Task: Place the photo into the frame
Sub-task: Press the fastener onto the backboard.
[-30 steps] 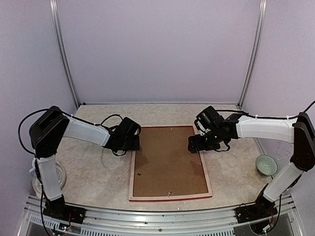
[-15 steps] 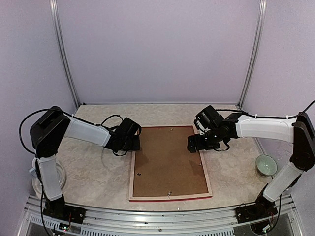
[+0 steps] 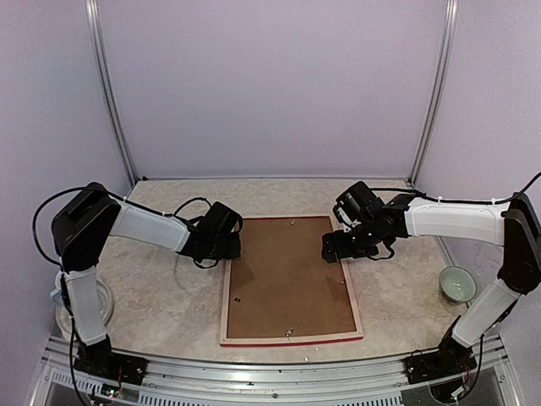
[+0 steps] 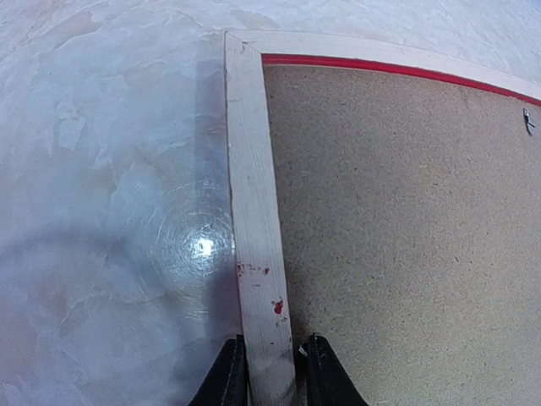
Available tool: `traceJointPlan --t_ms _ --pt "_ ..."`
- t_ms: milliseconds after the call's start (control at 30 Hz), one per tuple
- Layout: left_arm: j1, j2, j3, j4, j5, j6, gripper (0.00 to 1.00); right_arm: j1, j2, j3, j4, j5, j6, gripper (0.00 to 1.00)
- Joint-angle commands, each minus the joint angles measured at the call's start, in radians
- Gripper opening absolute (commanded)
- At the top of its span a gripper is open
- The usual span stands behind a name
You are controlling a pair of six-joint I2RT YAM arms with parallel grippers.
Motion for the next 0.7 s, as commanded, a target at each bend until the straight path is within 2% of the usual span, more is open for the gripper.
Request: traceJointPlan --t_ms 0,67,267,400,433,467,600,667 --pt "0.009 0.021 0.0 -0.032 -0.013 0.002 0.18 0.014 0.01 0.02 -0.015 0.011 0.001 0.93" --pt "0.009 0.021 0.001 -0.031 -0.013 0.002 0.13 0.015 0.011 0.02 -0.015 0.012 0.002 0.93" --pt "0.01 0.012 0.001 -0.025 -0.014 -0.001 0.14 0.015 0.014 0.018 -0.015 0.01 0.005 0.93" --pt "0.009 -0.018 -0.005 -0.025 -0.032 -0.011 0.28 0.014 0.01 0.016 -0.015 0.01 0.005 0.93" --pt "0.009 -0.055 -0.02 -0.015 -0.038 -0.017 0.42 0.014 0.009 0.014 -0.015 0.01 0.006 0.94" --pt "0.01 -0.066 -0.026 -0.013 -0.039 -0.019 0.47 0.014 0.009 0.014 -0.014 0.01 0.006 0.94" --pt "0.005 -0.123 -0.046 -0.011 -0.041 -0.02 0.59 0.014 0.007 0.012 -0.013 0.008 0.006 0.94" --pt "0.0 -0.144 -0.054 -0.014 -0.042 -0.018 0.61 0.015 0.006 0.013 -0.013 0.008 0.005 0.94"
